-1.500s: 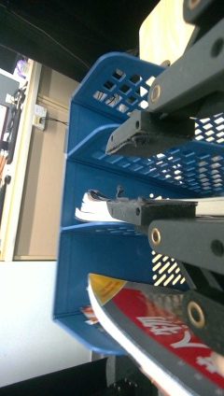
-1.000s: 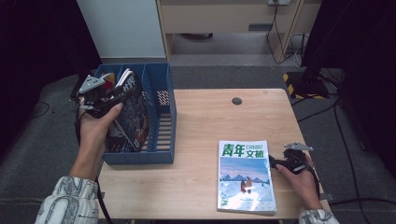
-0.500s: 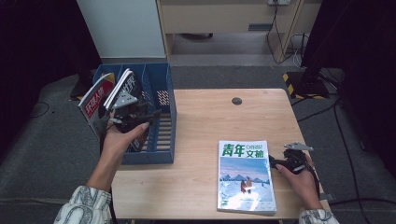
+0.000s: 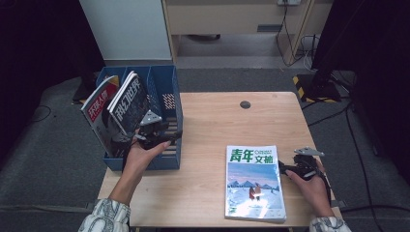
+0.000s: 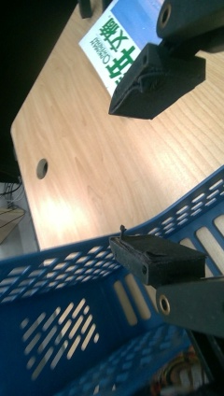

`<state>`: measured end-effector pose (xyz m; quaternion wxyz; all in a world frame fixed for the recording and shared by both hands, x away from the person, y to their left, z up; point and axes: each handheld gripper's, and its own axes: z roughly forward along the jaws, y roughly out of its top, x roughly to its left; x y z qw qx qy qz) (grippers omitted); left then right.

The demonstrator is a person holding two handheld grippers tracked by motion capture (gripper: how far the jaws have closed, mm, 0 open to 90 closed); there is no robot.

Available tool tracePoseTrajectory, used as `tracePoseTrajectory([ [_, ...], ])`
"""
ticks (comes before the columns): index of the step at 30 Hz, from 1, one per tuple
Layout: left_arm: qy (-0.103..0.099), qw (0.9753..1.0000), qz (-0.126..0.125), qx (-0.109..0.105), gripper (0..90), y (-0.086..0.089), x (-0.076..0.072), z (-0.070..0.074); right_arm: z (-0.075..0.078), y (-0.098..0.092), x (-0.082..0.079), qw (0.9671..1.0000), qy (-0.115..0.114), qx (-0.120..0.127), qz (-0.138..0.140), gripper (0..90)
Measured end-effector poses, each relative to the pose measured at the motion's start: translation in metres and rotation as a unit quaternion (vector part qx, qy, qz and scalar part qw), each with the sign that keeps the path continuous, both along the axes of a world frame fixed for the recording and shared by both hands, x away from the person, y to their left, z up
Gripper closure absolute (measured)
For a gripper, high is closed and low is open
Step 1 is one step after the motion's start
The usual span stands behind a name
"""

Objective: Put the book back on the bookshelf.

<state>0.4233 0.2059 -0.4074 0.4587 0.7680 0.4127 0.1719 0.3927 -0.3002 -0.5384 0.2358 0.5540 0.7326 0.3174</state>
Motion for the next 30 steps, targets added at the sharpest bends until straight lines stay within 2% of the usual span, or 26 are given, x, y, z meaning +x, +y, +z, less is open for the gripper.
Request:
tracePoseTrajectory([
  [4, 0.006, 0.9999, -0.009, 0.000, 28.4, -0.008, 0.000, -0.008, 0.000, 0.000, 0.000, 1.0000, 0.000, 0.000, 0.000, 12.2],
  [9, 0.017, 0.9995, -0.026, -0.009, 26.9, -0.027, -0.003, -0.025, 0.000, 0.000, 0.000, 1.0000, 0.000, 0.000, 0.000, 12.1],
  [13, 0.020, 0.9988, -0.045, 0.004, 24.8, -0.047, -0.005, -0.035, 0.000, 0.000, 0.000, 1.0000, 0.000, 0.001, -0.001, 11.8],
  [18, 0.024, 0.9974, -0.067, 0.006, 21.6, -0.074, -0.008, -0.042, 0.000, 0.000, 0.000, 1.0000, 0.000, 0.000, 0.000, 11.1],
  [24, 0.032, 0.9945, -0.096, 0.027, 20.3, -0.106, -0.013, -0.055, 0.000, -0.001, 0.000, 1.0000, 0.001, 0.000, -0.001, 10.6],
  [27, 0.034, 0.9926, -0.109, 0.040, 19.7, -0.118, -0.016, -0.061, 0.000, 0.000, 0.000, 1.0000, 0.001, 0.001, -0.003, 10.2],
  [30, 0.035, 0.9919, -0.114, 0.043, 18.9, -0.124, -0.019, -0.064, 0.000, -0.001, -0.001, 1.0000, 0.003, 0.000, -0.001, 9.6],
])
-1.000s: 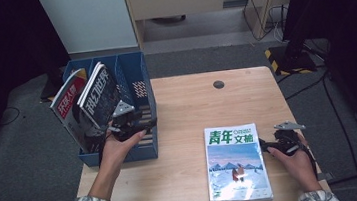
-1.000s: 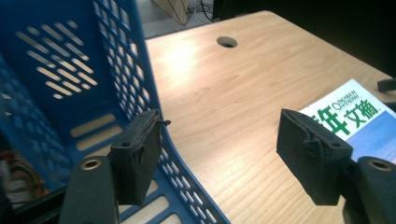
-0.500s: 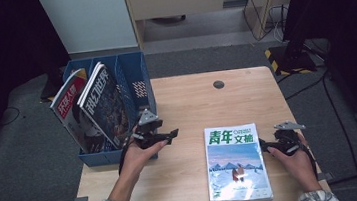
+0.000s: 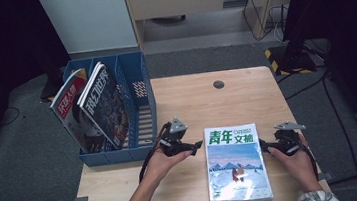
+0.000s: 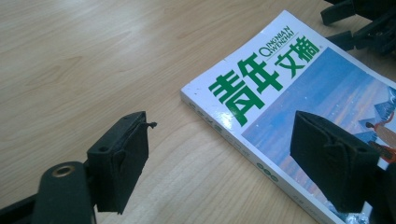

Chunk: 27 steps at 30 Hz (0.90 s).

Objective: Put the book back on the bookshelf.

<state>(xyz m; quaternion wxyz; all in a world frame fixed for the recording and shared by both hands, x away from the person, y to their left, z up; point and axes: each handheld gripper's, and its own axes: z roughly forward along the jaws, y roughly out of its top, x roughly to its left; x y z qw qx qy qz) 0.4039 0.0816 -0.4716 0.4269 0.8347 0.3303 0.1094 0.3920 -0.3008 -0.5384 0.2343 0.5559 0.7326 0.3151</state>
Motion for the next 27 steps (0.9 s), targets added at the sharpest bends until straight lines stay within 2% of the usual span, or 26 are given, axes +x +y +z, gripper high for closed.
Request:
tracePoseTrajectory([
  [3, 0.007, 1.0000, -0.003, -0.004, 17.9, -0.004, -0.003, -0.004, 0.001, 0.000, -0.001, 1.0000, -0.003, -0.007, 0.007, 9.3],
  [7, 0.014, 0.9999, -0.007, 0.003, 16.4, -0.010, -0.006, -0.012, 0.006, 0.002, -0.005, 0.9998, -0.011, -0.005, 0.014, 11.1],
  [10, 0.015, 0.9999, -0.004, 0.005, 16.6, -0.013, -0.008, -0.017, 0.010, 0.002, -0.011, 0.9992, -0.015, -0.012, 0.034, 12.5],
  [15, 0.026, 0.9994, 0.016, -0.016, 16.6, -0.014, -0.011, -0.021, 0.015, -0.003, -0.025, 0.9986, -0.011, -0.024, 0.045, 13.0],
  [17, 0.030, 0.9992, 0.018, -0.020, 17.0, -0.015, -0.013, -0.024, 0.019, -0.006, -0.031, 0.9989, -0.005, -0.018, 0.043, 13.1],
  [19, 0.026, 0.9995, 0.016, -0.012, 18.6, -0.018, -0.016, -0.026, 0.024, -0.006, -0.036, 0.9990, -0.004, -0.009, 0.045, 13.3],
  [21, 0.028, 0.9995, 0.013, -0.007, 18.7, -0.021, -0.018, -0.028, 0.030, -0.003, -0.042, 0.9981, -0.005, 0.005, 0.062, 13.3],
  [23, 0.030, 0.9995, 0.005, -0.002, 18.7, -0.025, -0.023, -0.031, 0.032, 0.002, -0.045, 0.9963, 0.004, 0.014, 0.084, 12.8],
  [24, 0.031, 0.9995, 0.003, 0.000, 18.8, -0.026, -0.024, -0.031, 0.032, 0.006, -0.047, 0.9941, 0.013, 0.022, 0.106, 11.6],
  [25, 0.030, 0.9995, -0.001, 0.002, 18.8, -0.027, -0.026, -0.032, 0.032, 0.010, -0.048, 0.9932, 0.016, 0.027, 0.112, 11.6],
  [27, 0.030, 0.9994, -0.012, 0.015, 19.0, -0.031, -0.029, -0.035, 0.031, 0.016, -0.050, 0.9890, 0.026, 0.028, 0.143, 11.3],
])
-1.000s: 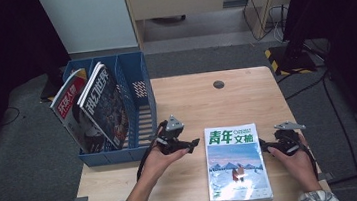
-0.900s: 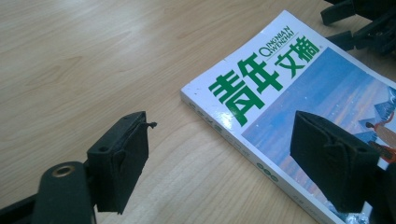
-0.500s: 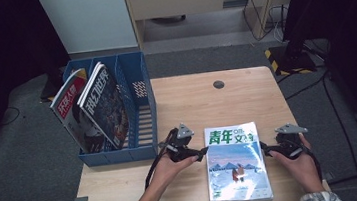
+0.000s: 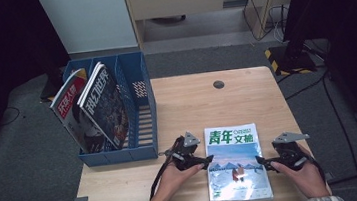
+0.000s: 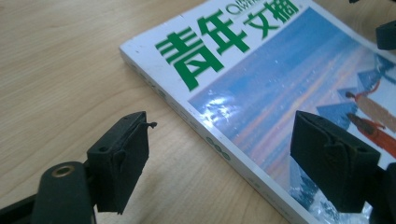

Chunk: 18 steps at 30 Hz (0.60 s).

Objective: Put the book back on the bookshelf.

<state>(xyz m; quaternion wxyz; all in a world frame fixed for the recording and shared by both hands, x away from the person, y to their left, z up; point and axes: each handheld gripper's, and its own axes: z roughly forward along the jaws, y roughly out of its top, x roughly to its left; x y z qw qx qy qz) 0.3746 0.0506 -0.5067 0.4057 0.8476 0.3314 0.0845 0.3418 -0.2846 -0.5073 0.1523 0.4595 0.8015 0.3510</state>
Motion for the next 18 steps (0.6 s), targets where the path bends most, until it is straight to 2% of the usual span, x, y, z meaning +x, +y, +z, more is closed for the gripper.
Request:
tracePoseTrajectory([
  [2, 0.001, 0.9999, -0.006, 0.010, 18.9, -0.002, -0.001, -0.002, -0.002, 0.004, -0.001, 0.9995, 0.012, -0.001, 0.030, 11.1],
  [6, 0.011, 0.9997, -0.015, 0.015, 18.8, -0.006, -0.004, -0.007, -0.008, 0.009, -0.001, 0.9974, 0.043, 0.002, 0.057, 10.2],
  [12, 0.022, 0.9992, -0.022, 0.026, 18.5, -0.008, -0.005, -0.013, -0.013, 0.011, 0.003, 0.9949, 0.068, 0.021, 0.072, 10.0],
  [16, 0.027, 0.9992, -0.024, 0.019, 17.9, -0.009, -0.005, -0.015, -0.015, 0.013, 0.006, 0.9936, 0.078, 0.031, 0.075, 9.5],
  [18, 0.032, 0.9991, -0.023, 0.014, 17.1, -0.008, -0.004, -0.016, -0.016, 0.014, 0.008, 0.9937, 0.076, 0.036, 0.074, 9.6],
])
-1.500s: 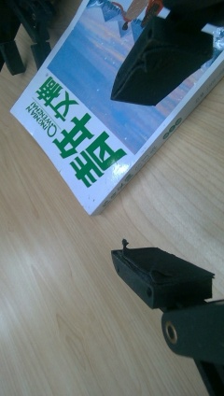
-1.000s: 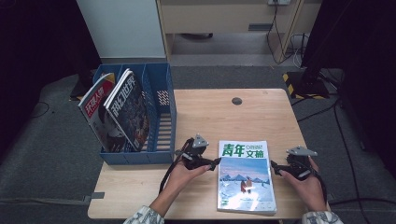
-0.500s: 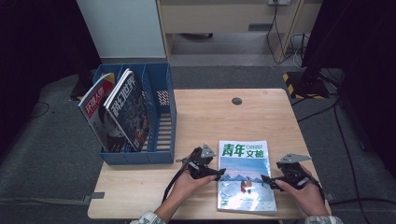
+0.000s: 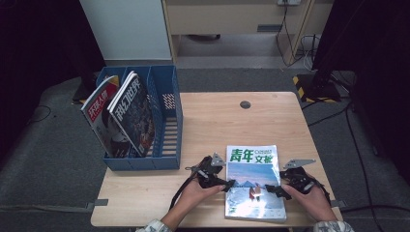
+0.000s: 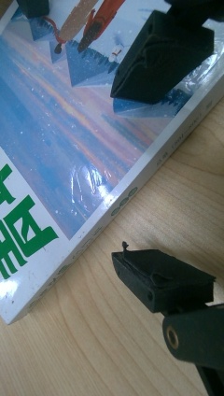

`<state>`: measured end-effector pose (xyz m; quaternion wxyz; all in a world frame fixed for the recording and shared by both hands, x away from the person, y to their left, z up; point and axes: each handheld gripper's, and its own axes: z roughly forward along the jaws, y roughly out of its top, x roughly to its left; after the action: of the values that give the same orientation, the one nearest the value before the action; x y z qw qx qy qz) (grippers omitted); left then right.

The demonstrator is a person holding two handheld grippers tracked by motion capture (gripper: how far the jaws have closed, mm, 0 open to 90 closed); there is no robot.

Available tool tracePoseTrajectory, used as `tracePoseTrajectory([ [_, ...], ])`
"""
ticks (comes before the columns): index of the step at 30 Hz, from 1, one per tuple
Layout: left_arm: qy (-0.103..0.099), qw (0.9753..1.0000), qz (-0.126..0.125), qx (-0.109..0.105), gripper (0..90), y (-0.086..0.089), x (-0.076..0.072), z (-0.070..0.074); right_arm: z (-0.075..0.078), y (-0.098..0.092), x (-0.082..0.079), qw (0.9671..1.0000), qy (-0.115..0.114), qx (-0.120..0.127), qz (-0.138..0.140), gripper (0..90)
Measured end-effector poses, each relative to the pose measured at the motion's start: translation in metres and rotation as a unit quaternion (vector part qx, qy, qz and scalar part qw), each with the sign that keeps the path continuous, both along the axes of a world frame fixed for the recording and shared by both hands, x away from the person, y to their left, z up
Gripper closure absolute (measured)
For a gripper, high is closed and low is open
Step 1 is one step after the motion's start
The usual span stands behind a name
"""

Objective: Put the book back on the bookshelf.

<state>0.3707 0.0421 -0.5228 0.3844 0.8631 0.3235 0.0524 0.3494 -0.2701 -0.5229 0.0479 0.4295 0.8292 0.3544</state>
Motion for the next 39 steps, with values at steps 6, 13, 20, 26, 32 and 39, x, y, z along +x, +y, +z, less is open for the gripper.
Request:
tracePoseTrajectory([
  [6, 0.024, 0.9993, -0.018, -0.022, 17.0, -0.001, 0.000, -0.005, -0.002, 0.003, 0.005, 1.0000, -0.009, 0.001, 0.003, 6.2],
  [13, 0.022, 0.9991, -0.029, -0.024, 17.0, -0.006, -0.002, -0.005, -0.003, 0.002, 0.008, 0.9999, -0.011, 0.005, 0.011, 6.2],
  [20, 0.026, 0.9993, -0.020, -0.018, 15.5, 0.000, 0.000, -0.004, -0.004, 0.008, 0.018, 0.9996, -0.018, 0.014, 0.015, 7.4],
  [26, 0.025, 0.9993, -0.020, -0.017, 15.4, 0.001, 0.000, -0.004, -0.004, 0.006, 0.022, 0.9995, -0.024, 0.018, 0.014, 13.8],
  [32, 0.025, 0.9993, -0.020, -0.018, 15.3, 0.001, 0.000, -0.004, 0.001, 0.005, 0.018, 0.9992, -0.033, 0.007, 0.022, 20.3],
  [39, 0.024, 0.9993, -0.019, -0.019, 15.3, 0.001, 0.000, -0.005, 0.004, 0.000, 0.011, 0.9988, -0.032, 0.010, 0.034, 25.8],
])
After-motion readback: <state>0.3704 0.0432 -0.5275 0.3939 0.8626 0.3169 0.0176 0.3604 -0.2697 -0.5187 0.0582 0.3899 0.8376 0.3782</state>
